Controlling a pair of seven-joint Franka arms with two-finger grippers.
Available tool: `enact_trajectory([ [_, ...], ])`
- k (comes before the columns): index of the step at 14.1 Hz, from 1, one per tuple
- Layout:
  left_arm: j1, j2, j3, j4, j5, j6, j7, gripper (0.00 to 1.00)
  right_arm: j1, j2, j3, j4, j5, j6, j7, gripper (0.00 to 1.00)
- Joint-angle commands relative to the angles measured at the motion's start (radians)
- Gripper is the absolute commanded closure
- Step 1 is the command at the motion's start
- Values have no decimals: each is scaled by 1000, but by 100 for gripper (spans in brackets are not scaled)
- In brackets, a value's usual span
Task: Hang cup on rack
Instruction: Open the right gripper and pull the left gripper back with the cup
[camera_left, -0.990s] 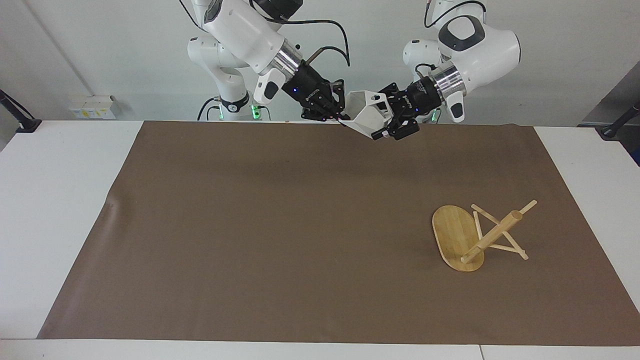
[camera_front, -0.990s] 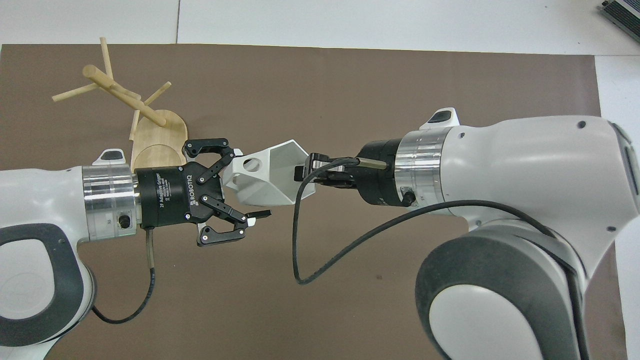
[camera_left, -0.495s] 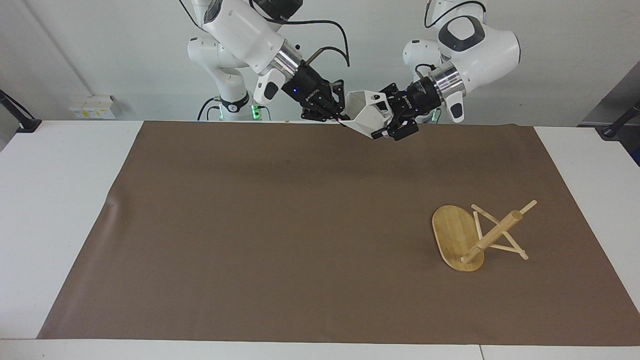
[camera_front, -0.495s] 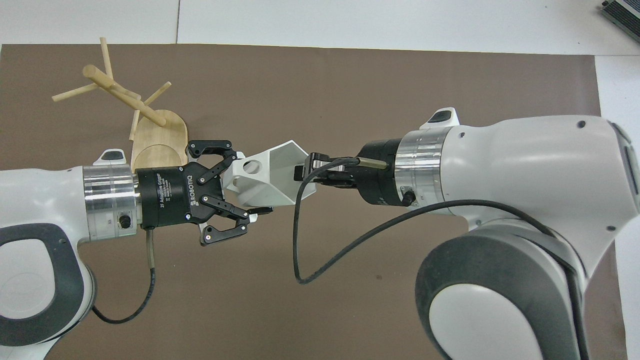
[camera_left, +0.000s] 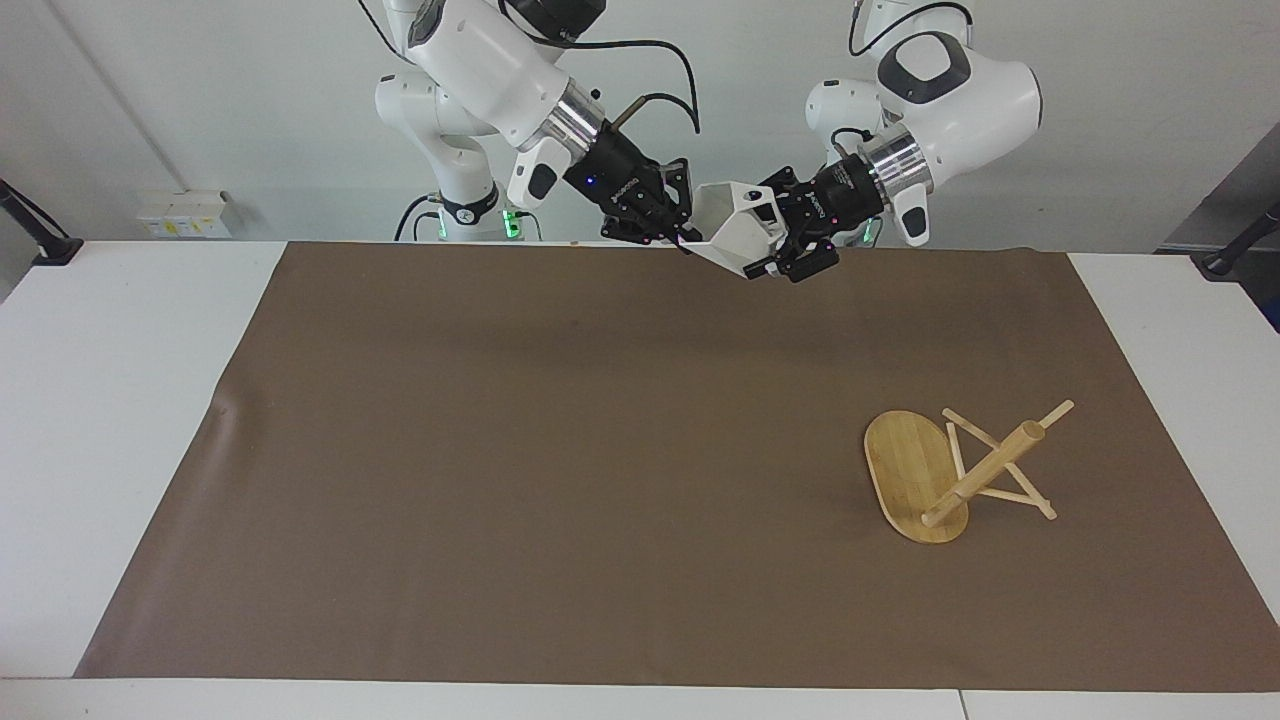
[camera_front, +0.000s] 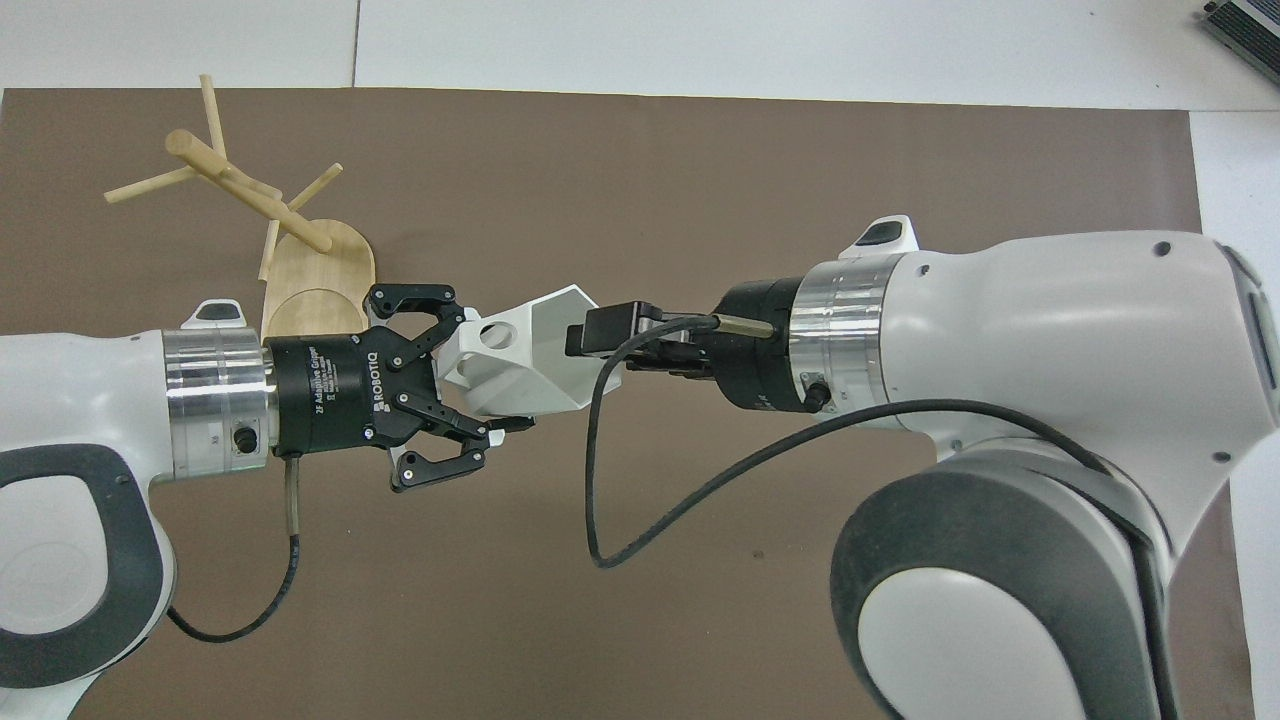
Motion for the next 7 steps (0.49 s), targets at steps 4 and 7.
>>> enact_trajectory([
  [4, 89, -7, 5, 13, 158, -128, -39, 100, -8, 1, 10, -1, 27, 16, 15, 0],
  [7, 110, -14, 3, -3, 259, -125, -77, 100, -8, 1, 10, -1, 26, 17, 15, 0],
])
